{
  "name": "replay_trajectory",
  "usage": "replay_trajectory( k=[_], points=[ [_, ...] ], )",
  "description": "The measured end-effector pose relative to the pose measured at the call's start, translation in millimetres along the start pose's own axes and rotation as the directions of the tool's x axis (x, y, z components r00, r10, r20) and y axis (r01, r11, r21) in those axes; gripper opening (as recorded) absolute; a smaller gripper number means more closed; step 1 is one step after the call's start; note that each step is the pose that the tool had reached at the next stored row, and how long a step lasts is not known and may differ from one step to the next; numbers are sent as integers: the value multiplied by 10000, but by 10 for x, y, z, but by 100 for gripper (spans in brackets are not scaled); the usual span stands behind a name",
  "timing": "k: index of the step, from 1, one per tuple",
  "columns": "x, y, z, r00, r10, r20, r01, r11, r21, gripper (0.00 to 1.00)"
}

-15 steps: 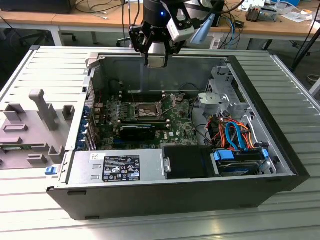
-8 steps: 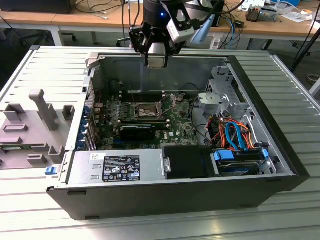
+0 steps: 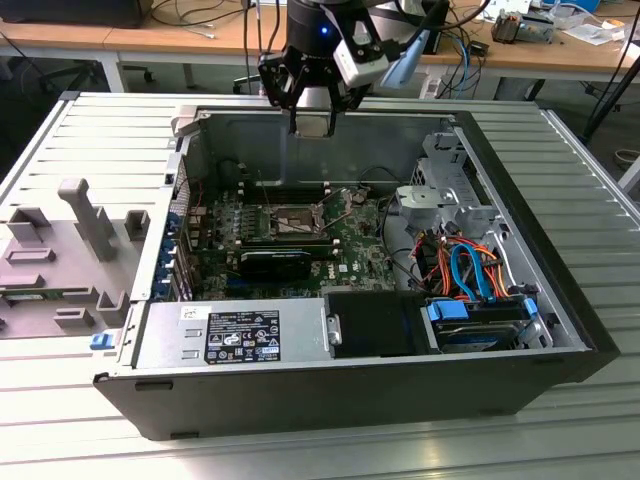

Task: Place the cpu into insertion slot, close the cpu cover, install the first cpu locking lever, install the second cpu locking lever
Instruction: 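Place the cpu into insertion slot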

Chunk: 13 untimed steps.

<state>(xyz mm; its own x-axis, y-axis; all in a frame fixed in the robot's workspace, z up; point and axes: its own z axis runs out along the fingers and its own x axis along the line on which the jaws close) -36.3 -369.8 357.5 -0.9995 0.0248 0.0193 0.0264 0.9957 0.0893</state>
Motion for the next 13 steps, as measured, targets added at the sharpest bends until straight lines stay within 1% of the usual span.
replay_trajectory(
  k=[13],
  points=[
    [5,-13,28,10000,2,0,-2,10000,-1,55]
  ],
)
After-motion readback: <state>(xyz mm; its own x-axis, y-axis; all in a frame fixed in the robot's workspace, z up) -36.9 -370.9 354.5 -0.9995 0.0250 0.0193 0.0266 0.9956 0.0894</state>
